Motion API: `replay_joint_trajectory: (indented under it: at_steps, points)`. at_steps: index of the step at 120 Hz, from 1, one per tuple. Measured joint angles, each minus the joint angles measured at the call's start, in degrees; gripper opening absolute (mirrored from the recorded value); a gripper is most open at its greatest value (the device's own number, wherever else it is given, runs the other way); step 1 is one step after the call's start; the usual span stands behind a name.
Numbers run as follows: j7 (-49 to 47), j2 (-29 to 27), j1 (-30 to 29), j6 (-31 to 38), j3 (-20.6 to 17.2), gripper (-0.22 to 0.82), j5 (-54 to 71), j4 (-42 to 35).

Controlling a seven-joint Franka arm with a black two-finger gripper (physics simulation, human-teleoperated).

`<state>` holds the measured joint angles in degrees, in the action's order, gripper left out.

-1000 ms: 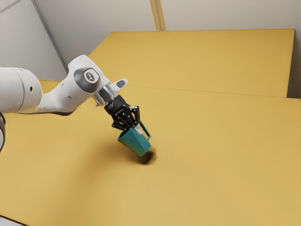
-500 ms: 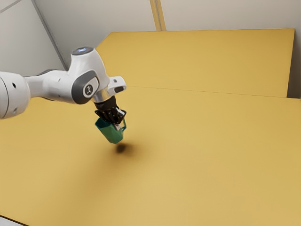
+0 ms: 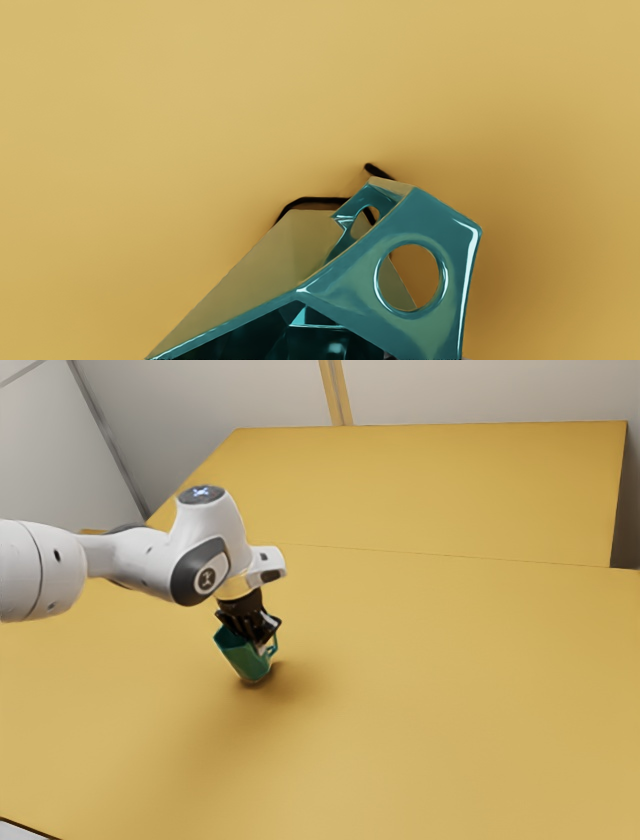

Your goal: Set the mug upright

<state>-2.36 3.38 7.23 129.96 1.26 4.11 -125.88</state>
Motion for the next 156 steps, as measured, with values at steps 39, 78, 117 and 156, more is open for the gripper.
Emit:
replay_joint_trajectory:
  at_steps: [39,78,117,156]
  points:
    - [-0.5,1.95,-0.67,2.0,-0.08,-0.1,-0.25,-0.37]
    - [-0.39,-2.71,-0.72,1.26,-0.24,0.44,-1.87,-0.15]
    - [-0.22,-8.82,0.56,-1.36,-0.39,0.57,-1.78,3.76]
    - [0.02,-8.77,0.61,-15.03,-0.19,0.6,-1.14,18.46]
